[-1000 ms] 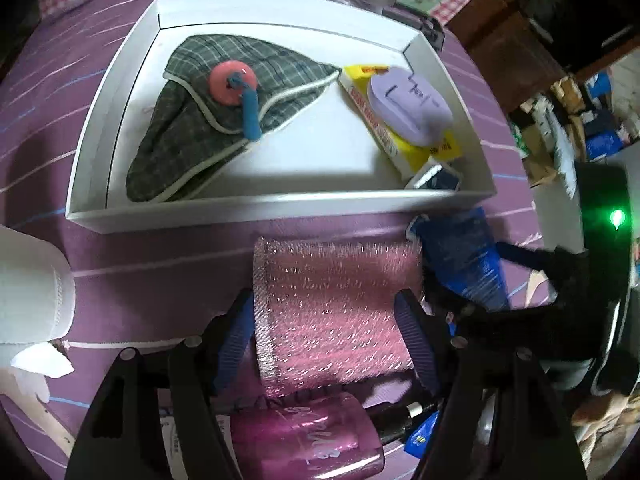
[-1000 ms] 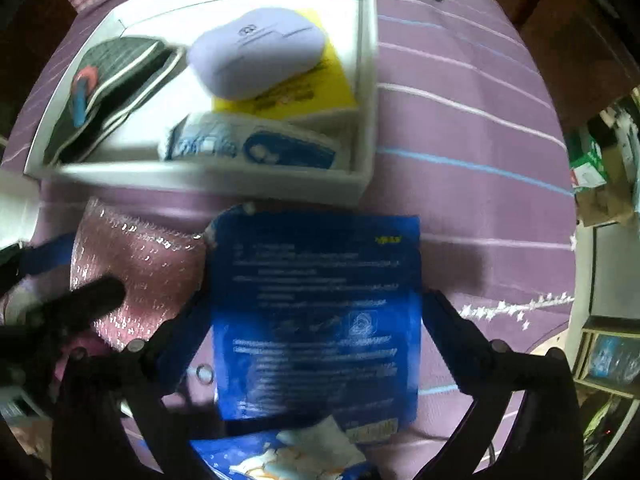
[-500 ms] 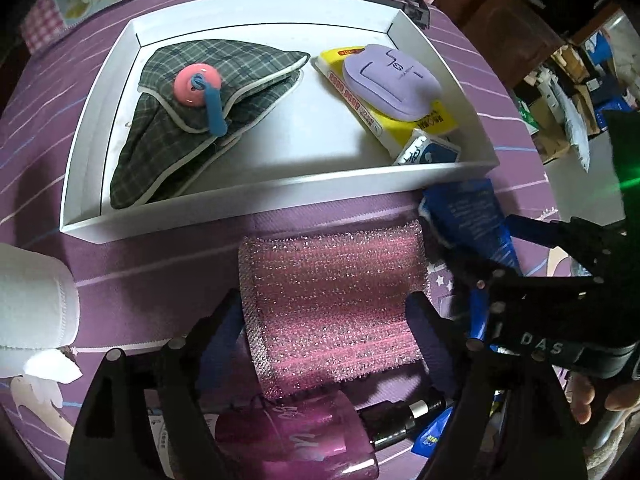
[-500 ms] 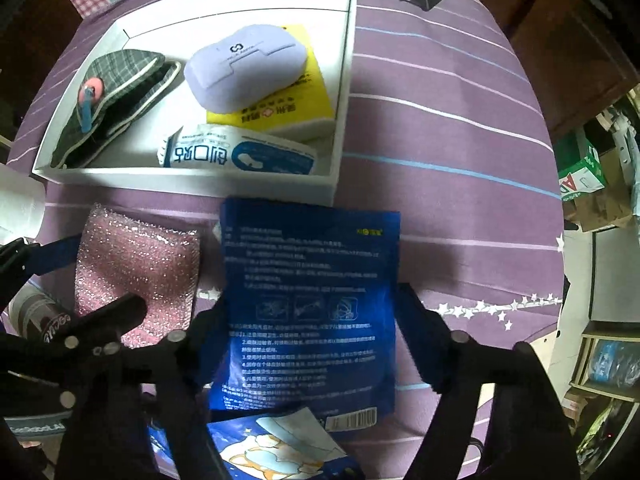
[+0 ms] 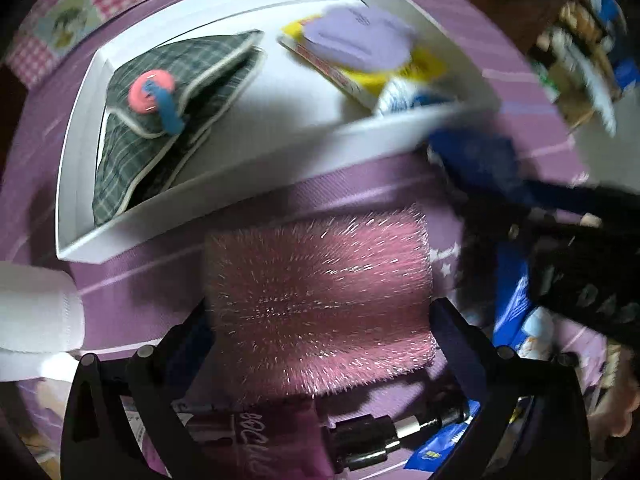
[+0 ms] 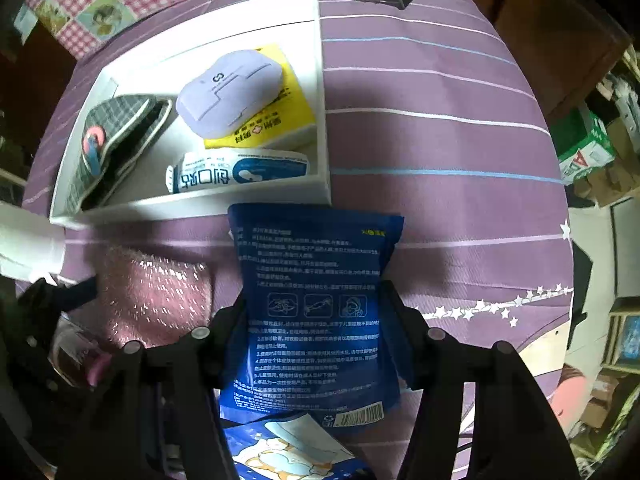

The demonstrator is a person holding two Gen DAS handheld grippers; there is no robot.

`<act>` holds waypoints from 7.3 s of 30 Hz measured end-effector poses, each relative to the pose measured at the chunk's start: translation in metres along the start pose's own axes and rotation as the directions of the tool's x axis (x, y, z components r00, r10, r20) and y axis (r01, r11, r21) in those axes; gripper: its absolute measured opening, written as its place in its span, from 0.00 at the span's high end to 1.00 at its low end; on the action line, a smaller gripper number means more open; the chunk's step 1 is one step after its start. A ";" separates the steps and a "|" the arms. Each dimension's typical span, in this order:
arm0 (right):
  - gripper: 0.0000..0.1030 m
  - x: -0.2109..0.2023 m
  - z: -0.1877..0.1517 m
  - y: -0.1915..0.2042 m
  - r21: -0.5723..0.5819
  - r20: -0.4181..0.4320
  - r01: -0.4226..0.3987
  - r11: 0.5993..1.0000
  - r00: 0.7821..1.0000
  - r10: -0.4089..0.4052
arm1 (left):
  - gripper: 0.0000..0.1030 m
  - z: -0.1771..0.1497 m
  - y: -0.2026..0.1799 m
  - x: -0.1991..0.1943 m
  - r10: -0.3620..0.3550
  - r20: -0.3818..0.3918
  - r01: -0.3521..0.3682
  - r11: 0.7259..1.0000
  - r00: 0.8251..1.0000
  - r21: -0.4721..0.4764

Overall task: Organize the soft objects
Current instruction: 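Lift the sponge with the left gripper while the right carries the blue packet toward the tray, then lower the sponge into the tray with the left gripper while the right lowers the blue packet beside it, then open both grippers to release the sponge and blue packet in the tray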

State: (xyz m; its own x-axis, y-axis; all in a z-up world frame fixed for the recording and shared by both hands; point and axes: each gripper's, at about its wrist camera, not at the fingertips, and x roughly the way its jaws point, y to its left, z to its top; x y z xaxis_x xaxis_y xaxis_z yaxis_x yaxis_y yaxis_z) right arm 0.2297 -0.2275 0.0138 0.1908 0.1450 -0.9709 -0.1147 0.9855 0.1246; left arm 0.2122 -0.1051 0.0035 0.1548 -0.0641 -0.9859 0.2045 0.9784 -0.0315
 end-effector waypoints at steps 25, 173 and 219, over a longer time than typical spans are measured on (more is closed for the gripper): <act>0.42 -0.050 -0.022 -0.007 0.009 0.095 -0.018 1.000 0.995 0.017 | 0.23 -0.002 0.005 -0.016 0.003 0.000 -0.003 1.000 1.000 -0.007; 0.76 -0.059 0.034 0.044 0.130 0.264 -0.331 0.935 0.920 0.290 | 0.83 0.000 0.081 -0.100 -0.130 0.400 0.206 0.967 0.907 -0.153; 0.76 -0.086 0.022 0.050 0.090 0.293 -0.298 0.950 0.920 0.260 | 0.46 0.003 0.096 -0.102 0.157 0.440 -0.015 0.951 0.884 -0.310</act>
State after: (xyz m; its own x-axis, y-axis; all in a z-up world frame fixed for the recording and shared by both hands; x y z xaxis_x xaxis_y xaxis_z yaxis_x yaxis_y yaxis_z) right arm 0.2292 -0.1884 0.1077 0.4313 0.4157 -0.8007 -0.0784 0.9015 0.4257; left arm 0.2184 -0.0050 0.1018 0.5942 0.0106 -0.8042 -0.1075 0.9920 -0.0664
